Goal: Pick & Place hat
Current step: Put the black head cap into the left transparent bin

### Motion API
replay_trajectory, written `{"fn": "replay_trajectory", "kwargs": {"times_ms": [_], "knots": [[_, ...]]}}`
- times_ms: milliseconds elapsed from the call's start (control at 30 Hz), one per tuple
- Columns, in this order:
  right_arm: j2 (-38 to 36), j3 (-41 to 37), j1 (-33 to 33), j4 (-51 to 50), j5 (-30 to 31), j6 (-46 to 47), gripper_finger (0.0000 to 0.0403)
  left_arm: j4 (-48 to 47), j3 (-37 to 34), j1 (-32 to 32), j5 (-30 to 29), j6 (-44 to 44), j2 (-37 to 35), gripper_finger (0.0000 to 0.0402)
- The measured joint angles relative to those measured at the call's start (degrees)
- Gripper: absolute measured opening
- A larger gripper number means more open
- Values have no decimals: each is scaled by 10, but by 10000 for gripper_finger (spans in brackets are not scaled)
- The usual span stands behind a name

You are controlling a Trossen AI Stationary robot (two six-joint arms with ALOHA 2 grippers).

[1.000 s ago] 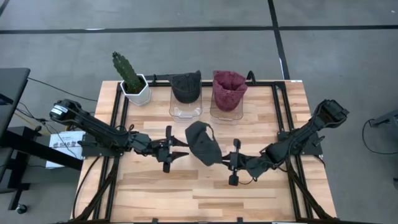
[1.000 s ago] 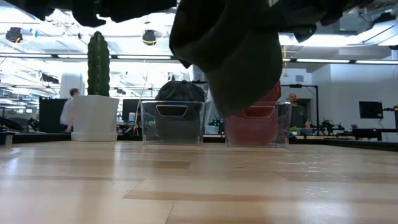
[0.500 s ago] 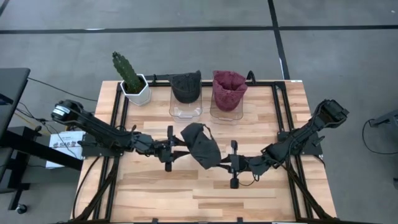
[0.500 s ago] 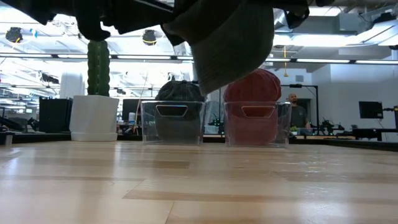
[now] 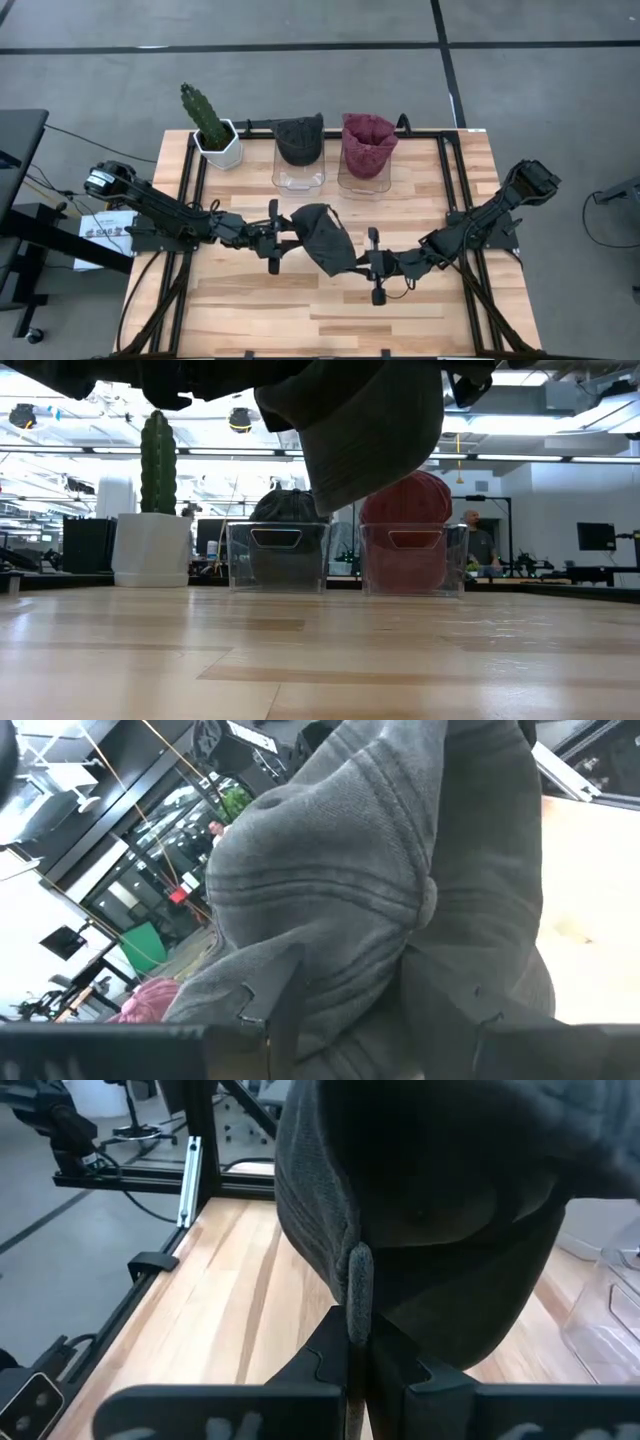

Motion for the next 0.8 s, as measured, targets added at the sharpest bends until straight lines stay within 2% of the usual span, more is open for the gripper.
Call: {"fn": "replay_trajectory", "kwargs": {"times_ms": [200, 300, 400, 500, 633, 733, 800], "knots": [[0, 0, -1, -4, -13, 0, 1, 33, 0, 0, 0, -52, 0, 138], [0, 0, -1, -15, -14, 0, 1, 41, 1, 0, 4, -66, 0, 90], [0, 0, -1, -32, -13, 0, 1, 42, 1, 0, 24, -82, -1, 21], [0, 0, -3, -51, -10, 0, 1, 40, 4, 0, 70, -101, -1, 13], [0, 0, -8, -64, 11, -6, 1, 24, 16, 0, 164, -150, -1, 10], [0, 0, -12, -73, 21, -17, 1, -21, 32, 0, 225, -195, -2, 11], [0, 0, -12, -73, 21, -23, 1, -55, 43, 0, 245, -223, -2, 11]]}}
